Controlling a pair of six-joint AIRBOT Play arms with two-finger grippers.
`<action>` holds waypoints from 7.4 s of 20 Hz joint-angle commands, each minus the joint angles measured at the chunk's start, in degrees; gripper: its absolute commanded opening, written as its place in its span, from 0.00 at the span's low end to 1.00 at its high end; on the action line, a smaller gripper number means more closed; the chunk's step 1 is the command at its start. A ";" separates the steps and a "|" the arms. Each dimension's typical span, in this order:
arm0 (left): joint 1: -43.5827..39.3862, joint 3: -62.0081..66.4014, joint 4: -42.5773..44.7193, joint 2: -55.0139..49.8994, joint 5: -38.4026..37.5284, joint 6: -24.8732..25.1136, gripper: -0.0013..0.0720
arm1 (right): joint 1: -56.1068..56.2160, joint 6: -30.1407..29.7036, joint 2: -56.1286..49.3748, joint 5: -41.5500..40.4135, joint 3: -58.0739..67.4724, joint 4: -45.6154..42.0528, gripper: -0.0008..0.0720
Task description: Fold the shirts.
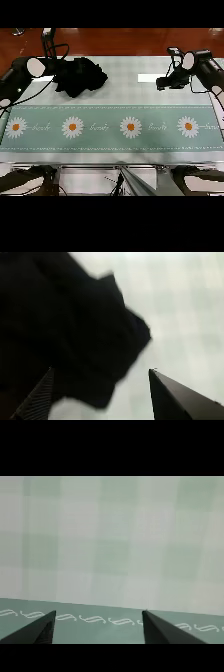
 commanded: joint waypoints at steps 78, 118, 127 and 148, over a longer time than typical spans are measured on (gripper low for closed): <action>4.11 -41.59 -65.66 5.95 -30.12 36.20 0.97 | -30.23 -8.57 44.48 -1.14 -50.88 30.12 0.87; 6.05 40.09 -8.96 24.09 -40.33 -1.18 0.05 | -3.15 -12.94 39.41 10.58 37.29 17.68 0.04; -9.25 0.94 -8.92 36.28 -46.38 -6.12 0.05 | -3.13 -10.16 48.46 22.40 19.37 14.99 0.04; -3.72 3.52 -6.10 -2.23 -35.23 3.41 0.97 | -24.92 -11.41 3.08 5.92 7.17 33.20 0.88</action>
